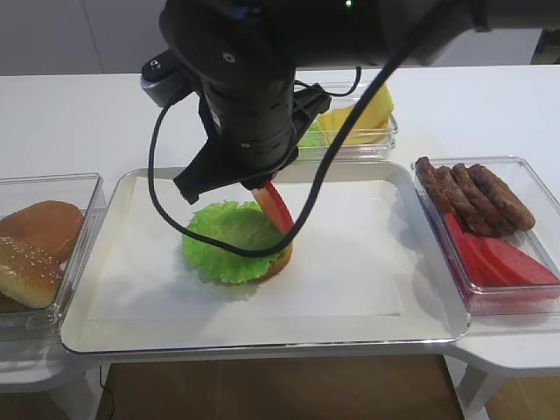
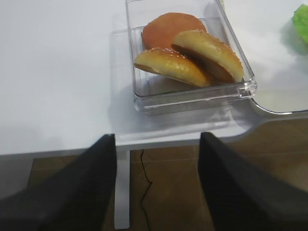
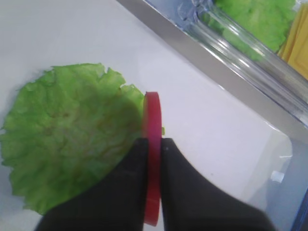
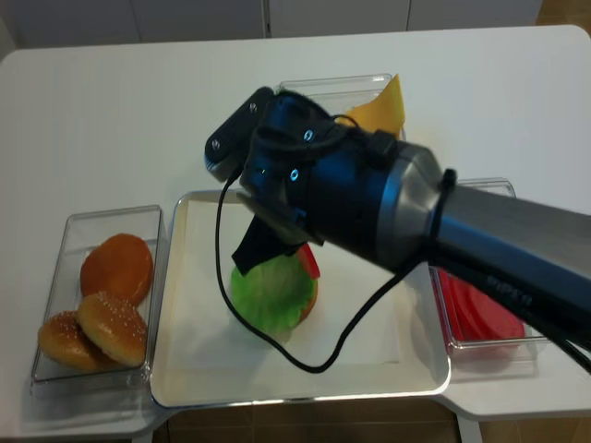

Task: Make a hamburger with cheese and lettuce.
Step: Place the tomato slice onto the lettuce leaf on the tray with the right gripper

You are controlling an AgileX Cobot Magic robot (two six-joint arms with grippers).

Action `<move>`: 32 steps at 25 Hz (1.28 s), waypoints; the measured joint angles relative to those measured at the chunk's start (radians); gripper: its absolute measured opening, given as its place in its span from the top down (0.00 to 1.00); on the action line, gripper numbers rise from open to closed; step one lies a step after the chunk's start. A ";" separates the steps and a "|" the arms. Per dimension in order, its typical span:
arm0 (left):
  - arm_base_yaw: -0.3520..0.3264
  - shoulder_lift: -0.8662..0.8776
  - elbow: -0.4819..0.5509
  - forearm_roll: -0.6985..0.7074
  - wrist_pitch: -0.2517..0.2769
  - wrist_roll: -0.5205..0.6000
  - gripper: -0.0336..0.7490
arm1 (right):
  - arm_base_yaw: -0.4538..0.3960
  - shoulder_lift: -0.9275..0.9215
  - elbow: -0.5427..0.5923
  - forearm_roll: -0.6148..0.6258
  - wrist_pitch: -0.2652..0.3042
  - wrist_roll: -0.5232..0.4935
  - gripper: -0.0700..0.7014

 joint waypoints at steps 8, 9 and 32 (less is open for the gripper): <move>0.000 0.000 0.000 0.000 0.000 0.000 0.44 | 0.000 0.002 0.000 -0.002 -0.004 0.000 0.83; 0.000 0.000 0.000 0.000 0.000 0.000 0.44 | 0.000 0.002 0.000 -0.002 -0.004 0.000 0.83; 0.000 0.000 0.000 0.000 0.000 0.000 0.44 | 0.000 0.002 0.000 0.040 -0.004 0.012 0.67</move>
